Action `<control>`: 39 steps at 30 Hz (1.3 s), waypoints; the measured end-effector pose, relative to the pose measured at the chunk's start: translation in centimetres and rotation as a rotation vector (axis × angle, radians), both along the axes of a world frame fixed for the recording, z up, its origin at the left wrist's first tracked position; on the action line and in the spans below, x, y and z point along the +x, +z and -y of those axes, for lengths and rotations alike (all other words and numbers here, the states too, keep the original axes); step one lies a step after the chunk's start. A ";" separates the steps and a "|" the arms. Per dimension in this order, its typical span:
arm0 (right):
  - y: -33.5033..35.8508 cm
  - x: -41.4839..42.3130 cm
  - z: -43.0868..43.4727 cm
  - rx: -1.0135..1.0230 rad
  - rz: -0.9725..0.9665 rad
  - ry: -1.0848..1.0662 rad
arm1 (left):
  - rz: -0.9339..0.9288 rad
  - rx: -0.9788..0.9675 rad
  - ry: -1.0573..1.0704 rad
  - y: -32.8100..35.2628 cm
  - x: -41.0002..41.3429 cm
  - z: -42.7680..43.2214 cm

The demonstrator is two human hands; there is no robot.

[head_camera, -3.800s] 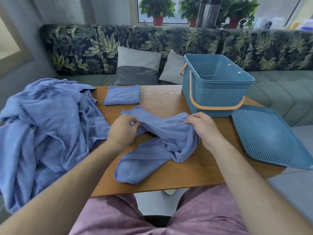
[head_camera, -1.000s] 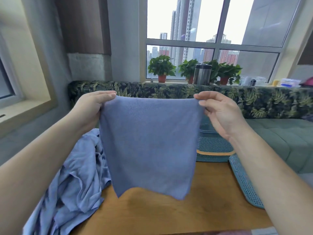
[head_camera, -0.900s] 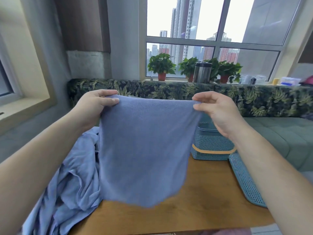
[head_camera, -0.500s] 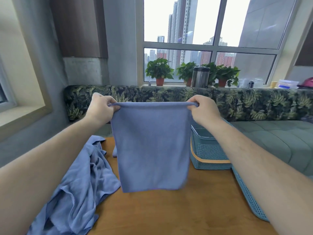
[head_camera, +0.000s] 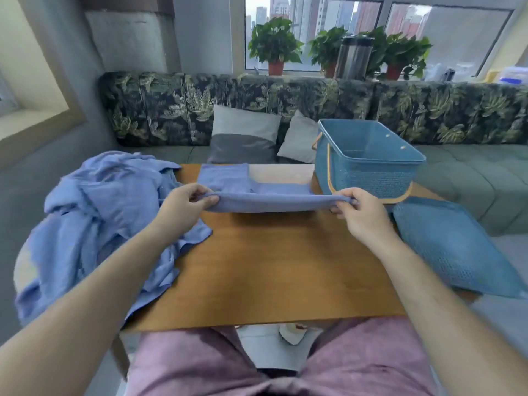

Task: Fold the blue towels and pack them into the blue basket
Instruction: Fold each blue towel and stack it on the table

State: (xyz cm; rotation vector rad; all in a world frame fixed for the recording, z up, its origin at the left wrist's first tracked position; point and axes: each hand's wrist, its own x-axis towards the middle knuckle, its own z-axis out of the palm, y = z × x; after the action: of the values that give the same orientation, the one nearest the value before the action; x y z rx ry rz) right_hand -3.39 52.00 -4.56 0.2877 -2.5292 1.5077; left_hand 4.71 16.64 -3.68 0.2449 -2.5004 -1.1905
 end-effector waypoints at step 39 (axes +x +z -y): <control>-9.2 5.3 4.0 0.670 -0.239 0.060 | -0.006 -0.348 -0.093 -9.8 1.8 -5.6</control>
State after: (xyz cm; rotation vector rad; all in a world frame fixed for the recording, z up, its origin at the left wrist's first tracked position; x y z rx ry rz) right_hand 1.90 48.05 -13.74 0.5929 -2.7480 0.5422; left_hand 6.47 22.22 -13.46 0.0340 -2.6823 -0.7646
